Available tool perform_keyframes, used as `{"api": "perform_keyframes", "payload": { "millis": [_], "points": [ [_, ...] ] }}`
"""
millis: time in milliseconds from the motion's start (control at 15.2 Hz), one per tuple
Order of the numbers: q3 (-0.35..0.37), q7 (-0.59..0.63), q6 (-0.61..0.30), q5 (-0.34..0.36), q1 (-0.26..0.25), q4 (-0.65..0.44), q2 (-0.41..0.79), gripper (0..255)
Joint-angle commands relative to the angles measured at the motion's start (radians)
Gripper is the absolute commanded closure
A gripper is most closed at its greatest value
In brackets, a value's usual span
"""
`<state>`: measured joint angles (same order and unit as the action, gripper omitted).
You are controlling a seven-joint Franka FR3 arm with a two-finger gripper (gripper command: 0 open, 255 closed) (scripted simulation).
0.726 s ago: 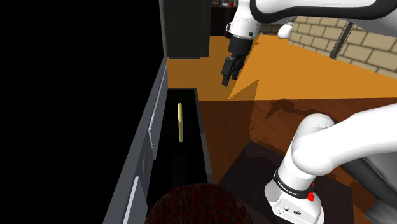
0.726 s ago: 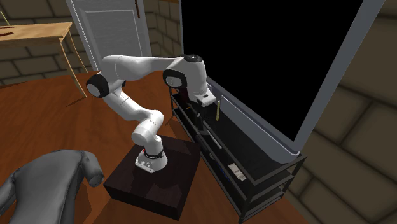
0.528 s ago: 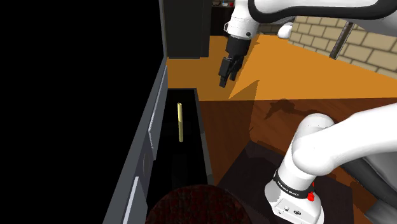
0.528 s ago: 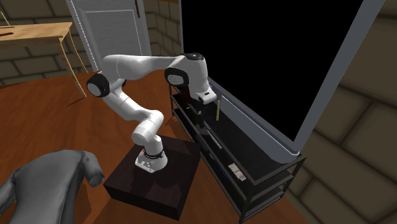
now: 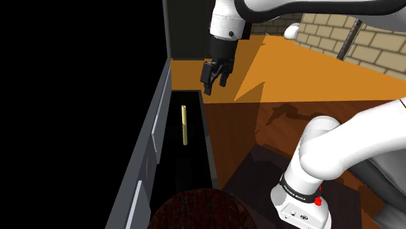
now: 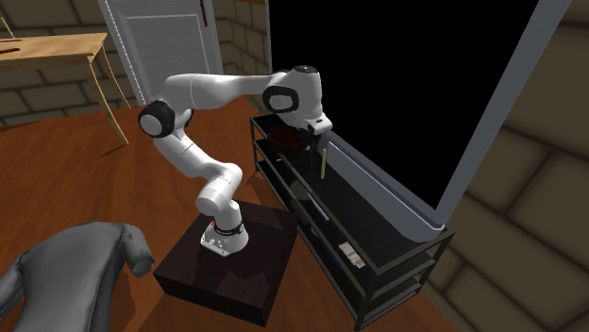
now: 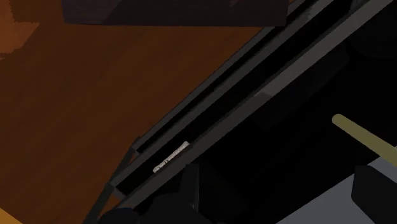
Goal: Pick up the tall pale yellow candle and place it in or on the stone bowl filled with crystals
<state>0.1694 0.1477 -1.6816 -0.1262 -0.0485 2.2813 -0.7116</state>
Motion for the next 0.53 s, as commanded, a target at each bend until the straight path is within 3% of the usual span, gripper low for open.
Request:
{"api": "perform_keyframes", "payload": {
  "millis": [0,462],
  "points": [
    [0.060,0.074,-0.007,-0.019,-0.008,-0.033,0.038,0],
    [0.239,0.301,-0.010,-0.027,-0.005,-0.201,0.211,0]
  ]
}}
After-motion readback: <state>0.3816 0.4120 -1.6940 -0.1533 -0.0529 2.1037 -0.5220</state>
